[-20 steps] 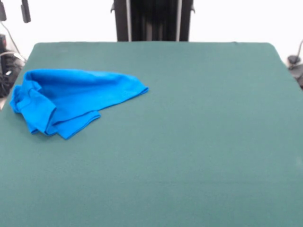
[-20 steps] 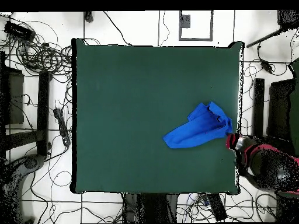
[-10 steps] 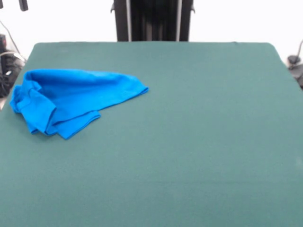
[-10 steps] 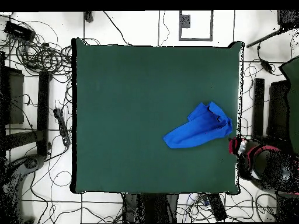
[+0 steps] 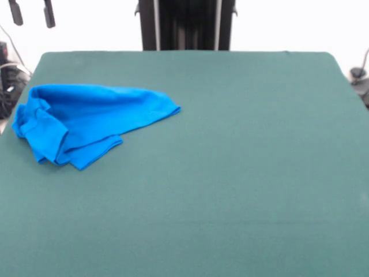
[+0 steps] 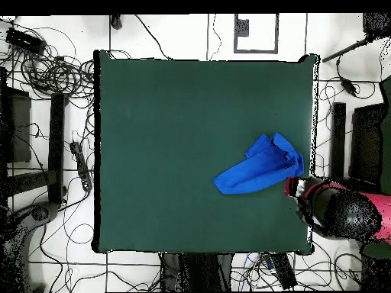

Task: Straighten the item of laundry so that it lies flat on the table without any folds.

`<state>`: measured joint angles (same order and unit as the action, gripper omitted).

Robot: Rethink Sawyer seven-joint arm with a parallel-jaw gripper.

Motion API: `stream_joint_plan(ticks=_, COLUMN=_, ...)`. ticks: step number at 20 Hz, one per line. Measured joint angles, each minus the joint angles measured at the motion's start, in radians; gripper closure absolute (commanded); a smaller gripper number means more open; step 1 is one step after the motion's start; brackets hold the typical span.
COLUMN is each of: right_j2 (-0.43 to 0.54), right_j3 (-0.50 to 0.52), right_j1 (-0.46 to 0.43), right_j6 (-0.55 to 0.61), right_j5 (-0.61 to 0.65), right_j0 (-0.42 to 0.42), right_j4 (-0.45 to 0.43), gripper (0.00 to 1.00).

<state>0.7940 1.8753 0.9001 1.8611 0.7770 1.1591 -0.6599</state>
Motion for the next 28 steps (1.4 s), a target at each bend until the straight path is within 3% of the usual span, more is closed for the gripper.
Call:
stream_joint_plan(ticks=13, right_j2=0.000, right_j3=-0.055, right_j1=-0.199, right_j6=0.000, right_j5=-0.002, right_j0=-0.059, right_j4=-0.128, gripper=0.00)
stream_joint_plan(ticks=28, right_j2=-0.001, right_j3=-0.133, right_j1=-0.302, right_j6=0.000, right_j5=-0.005, right_j0=-0.062, right_j4=-0.163, gripper=0.00)
